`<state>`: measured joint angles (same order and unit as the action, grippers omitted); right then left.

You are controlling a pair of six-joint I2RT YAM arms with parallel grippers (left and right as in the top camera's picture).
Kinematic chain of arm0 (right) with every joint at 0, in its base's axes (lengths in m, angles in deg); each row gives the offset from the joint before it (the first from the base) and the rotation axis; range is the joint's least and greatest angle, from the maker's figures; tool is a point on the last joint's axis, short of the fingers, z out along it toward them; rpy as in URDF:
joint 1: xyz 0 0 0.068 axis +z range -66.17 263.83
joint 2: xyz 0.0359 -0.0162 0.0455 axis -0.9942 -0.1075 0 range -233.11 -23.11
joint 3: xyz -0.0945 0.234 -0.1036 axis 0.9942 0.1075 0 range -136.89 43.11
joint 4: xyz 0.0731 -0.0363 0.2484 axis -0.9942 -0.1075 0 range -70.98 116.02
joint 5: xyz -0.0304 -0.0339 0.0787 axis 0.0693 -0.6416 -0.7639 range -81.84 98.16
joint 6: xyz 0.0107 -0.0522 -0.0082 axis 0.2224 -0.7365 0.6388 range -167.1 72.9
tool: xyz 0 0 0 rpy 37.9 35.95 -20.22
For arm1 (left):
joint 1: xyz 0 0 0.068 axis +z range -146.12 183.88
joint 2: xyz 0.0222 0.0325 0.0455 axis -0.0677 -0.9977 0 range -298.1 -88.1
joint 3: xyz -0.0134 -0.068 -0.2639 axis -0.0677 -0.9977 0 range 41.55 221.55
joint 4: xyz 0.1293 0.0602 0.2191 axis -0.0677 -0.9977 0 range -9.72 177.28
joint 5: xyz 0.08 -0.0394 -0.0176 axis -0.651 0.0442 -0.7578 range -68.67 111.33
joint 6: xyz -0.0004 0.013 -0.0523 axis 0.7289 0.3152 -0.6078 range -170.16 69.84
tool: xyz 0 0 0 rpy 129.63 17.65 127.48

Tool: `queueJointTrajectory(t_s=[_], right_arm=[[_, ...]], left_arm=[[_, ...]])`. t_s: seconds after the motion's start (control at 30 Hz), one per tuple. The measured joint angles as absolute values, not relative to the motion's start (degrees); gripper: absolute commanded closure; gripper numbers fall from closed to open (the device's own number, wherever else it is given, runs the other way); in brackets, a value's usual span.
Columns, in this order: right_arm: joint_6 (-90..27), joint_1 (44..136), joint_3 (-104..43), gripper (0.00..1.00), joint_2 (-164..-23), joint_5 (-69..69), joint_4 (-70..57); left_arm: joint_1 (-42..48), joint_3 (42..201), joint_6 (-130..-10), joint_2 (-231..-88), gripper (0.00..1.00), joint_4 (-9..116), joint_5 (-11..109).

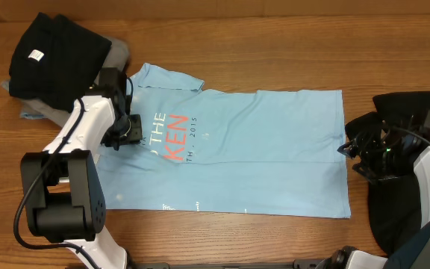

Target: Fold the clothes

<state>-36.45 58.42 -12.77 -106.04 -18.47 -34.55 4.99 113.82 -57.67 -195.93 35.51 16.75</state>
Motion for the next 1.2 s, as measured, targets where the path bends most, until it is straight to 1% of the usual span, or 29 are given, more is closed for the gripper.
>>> queueJointTrajectory(t_s=[0.03, 0.1, 0.17, 0.23, 0.3, 0.47, 0.63, 0.8, 0.87, 0.93, 0.97, 1.0, 1.03, 1.07, 1.2], right_arm=[[-36.4, 58.4, -12.8, 0.35, -106.0, -18.5, -34.6], [-36.5, 58.4, -12.8, 0.35, -106.0, -18.5, -34.6], [-36.5, 58.4, -12.8, 0.35, -106.0, -18.5, -34.6], [-36.4, 58.4, -12.8, 0.35, -106.0, -18.5, -34.6], [-36.4, 58.4, -12.8, 0.35, -106.0, -18.5, -34.5], [-36.5, 58.4, -12.8, 0.35, -106.0, -18.5, -34.6], [-36.5, 58.4, -12.8, 0.35, -106.0, -18.5, -34.5], [-36.4, 58.4, -12.8, 0.36, -106.0, -18.5, -34.2], [-36.5, 58.4, -12.8, 0.36, -106.0, -18.5, -34.1], [-36.5, 58.4, -12.8, 0.36, -106.0, -18.5, -34.0], [-36.5, 58.4, -12.8, 0.36, -106.0, -18.5, -34.0], [-36.5, 58.4, -12.8, 0.36, -106.0, -18.5, -34.0], [-36.5, 58.4, -12.8, 0.36, -106.0, -18.5, -34.0], [-36.5, 58.4, -12.8, 0.36, -106.0, -18.5, -34.0], [-36.5, 58.4, -12.8, 0.35, -106.0, -18.5, -33.9]], left_arm=[[5.0, 113.1, -57.6, -195.9, 0.55, 36.1, 16.6], [5.0, 111.6, -57.4, -196.0, 0.63, 37.2, 16.3], [5.0, 110.5, -57.3, -196.0, 0.73, 37.4, 16.3], [5.0, 109.9, -57.2, -196.0, 0.87, 37.5, 16.4], [5.0, 109.8, -57.1, -196.0, 0.96, 37.6, 16.4], [5.0, 110.3, -57.0, -196.0, 0.96, 36.2, 16.6], [5.0, 114.0, -57.0, -196.0, 0.96, 34.1, 17.5], [5.0, 117.1, -57.0, -196.0, 0.92, 35.0, 20.1], [5.0, 117.3, -57.0, -196.0, 0.86, 35.6, 20.8], [5.0, 117.3, -57.1, -196.0, 0.85, 36.0, 21.2], [5.0, 117.3, -57.1, -196.0, 0.83, 36.1, 21.3], [5.0, 117.3, -57.1, -196.0, 0.74, 36.2, 21.5], [5.0, 117.3, -57.1, -196.0, 0.59, 36.2, 21.6], [5.0, 117.3, -56.9, -196.0, 0.51, 36.3, 21.9], [5.0, 117.3, -57.2, -196.0, 0.48, 36.3, 23.1]])
